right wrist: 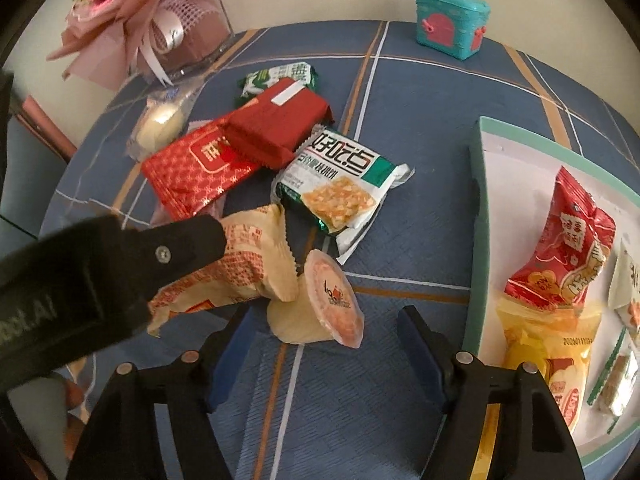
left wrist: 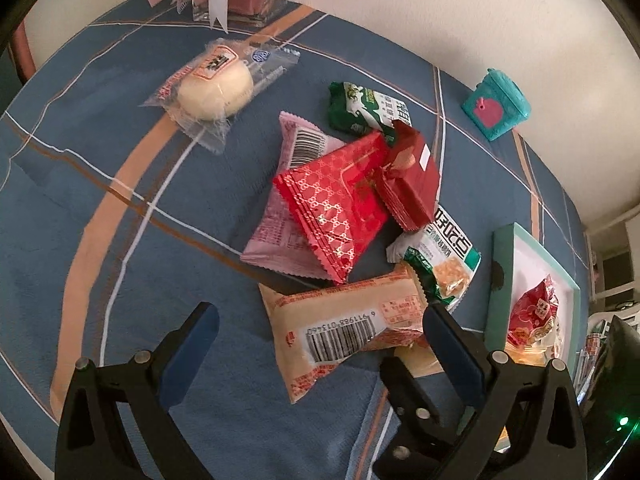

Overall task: Organize snacks
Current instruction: 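Grasp the cream bread bag with the left tool while the right tool grasps the jelly cup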

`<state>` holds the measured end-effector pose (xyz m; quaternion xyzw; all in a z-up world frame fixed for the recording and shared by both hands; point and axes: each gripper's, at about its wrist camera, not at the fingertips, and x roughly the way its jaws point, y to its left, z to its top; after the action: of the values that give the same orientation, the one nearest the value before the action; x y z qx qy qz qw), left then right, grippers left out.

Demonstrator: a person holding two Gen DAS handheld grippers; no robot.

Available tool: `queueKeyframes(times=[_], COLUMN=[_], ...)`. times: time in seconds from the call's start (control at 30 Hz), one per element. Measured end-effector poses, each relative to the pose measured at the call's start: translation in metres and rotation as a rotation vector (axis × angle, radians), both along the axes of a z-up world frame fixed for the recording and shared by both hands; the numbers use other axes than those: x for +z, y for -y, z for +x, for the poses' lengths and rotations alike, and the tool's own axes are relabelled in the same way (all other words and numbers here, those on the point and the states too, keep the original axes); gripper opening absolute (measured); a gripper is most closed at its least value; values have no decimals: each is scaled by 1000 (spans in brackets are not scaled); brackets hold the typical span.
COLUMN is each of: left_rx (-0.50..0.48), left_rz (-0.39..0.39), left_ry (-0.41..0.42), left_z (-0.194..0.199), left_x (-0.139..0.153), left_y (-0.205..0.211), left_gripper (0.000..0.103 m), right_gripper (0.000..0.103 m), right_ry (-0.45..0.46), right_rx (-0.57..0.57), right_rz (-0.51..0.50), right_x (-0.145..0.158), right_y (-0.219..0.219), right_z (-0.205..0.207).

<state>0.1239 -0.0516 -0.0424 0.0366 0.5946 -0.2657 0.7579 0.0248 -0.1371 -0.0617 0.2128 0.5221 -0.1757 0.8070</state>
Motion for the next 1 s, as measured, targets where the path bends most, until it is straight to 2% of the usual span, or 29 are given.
queueKeyframes(times=[0.17, 0.33, 0.4, 0.5, 0.6, 0.73, 1.0], left_rx=[-20, -27, -25, -33, -34, -25, -4], left_rz=[24, 32, 26, 11, 8, -6, -36], left_ry=[-2, -6, -12, -27, -28, -48, -53], left_z=[-1, -1, -3, -4, -4, -5, -3], left_x=[-4, -10, -12, -14, -15, -18, -19], left_y=[16, 23, 21, 22, 22, 17, 10], left_gripper=[102, 102, 99, 92, 91, 83, 77], right_gripper=[71, 65, 57, 53, 52, 52, 52], right_ry=[-20, -11, -11, -12, -6, -3, -4], right_rx=[27, 30, 32, 29, 29, 29, 27], right_rz=[-52, -55, -60, -62, -55, -48, -44], right_x=[-4, -6, -7, -6, -5, -5, -2], right_y=[-7, -9, -9, -6, 0, 4, 7], right_z=[10, 9, 9, 9, 6, 2, -7])
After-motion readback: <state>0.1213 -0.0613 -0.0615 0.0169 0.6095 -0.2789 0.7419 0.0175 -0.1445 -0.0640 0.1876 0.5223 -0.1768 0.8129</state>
